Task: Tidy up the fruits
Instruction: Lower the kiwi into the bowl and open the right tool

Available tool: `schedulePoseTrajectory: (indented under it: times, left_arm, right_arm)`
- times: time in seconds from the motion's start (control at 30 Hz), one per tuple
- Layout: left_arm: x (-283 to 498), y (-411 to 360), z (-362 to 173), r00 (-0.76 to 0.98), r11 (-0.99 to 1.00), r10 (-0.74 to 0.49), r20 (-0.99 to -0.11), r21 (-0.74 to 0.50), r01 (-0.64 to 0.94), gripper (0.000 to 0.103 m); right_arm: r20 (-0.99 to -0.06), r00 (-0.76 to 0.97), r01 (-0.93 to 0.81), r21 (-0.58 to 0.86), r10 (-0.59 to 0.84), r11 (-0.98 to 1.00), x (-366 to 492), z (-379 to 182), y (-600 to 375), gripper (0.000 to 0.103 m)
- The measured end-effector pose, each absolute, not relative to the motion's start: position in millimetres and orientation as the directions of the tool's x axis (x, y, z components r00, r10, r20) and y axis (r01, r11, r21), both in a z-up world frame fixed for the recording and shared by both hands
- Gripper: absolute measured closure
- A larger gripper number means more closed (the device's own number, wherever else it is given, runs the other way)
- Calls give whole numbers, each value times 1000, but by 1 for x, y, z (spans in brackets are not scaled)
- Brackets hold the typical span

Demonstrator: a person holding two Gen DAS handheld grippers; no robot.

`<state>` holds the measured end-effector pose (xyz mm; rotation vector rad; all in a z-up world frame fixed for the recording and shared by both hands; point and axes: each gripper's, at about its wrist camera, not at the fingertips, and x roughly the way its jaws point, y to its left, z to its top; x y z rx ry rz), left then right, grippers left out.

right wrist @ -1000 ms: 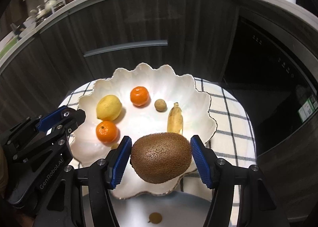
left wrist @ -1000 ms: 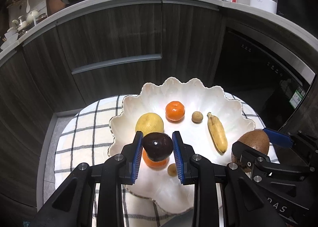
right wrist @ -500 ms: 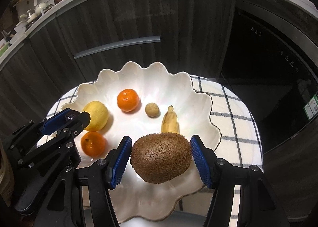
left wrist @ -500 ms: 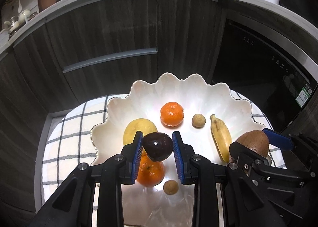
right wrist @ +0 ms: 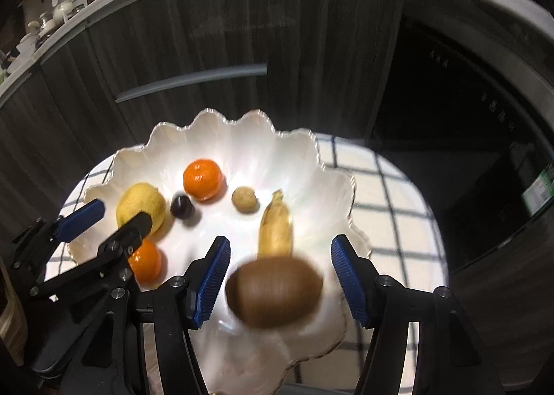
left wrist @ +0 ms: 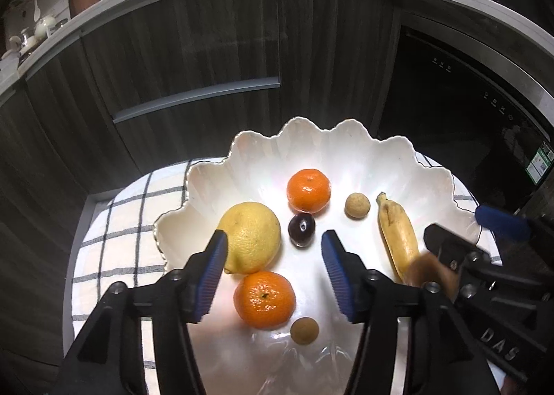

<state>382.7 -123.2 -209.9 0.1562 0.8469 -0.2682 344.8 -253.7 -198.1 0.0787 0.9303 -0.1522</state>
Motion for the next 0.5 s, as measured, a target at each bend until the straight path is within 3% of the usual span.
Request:
schedulePoseTrajectory:
  times: [0.13, 0.27, 0.5]
  left_arm:
    - [381, -119, -206, 641, 960, -158, -751, 36, 279, 31]
    - [375, -117, -200, 664, 962, -127, -737, 71, 263, 20]
    - [360, -112, -190, 676, 966, -112, -729, 79, 246, 11]
  right_arm:
    - [-808, 579, 187, 2, -109, 982, 343, -197, -257, 38]
    - [-804, 580, 215, -5, -132, 977, 337, -195, -262, 28]
    - [-797, 582, 251, -13, -161, 968, 319, -185, -265, 23]
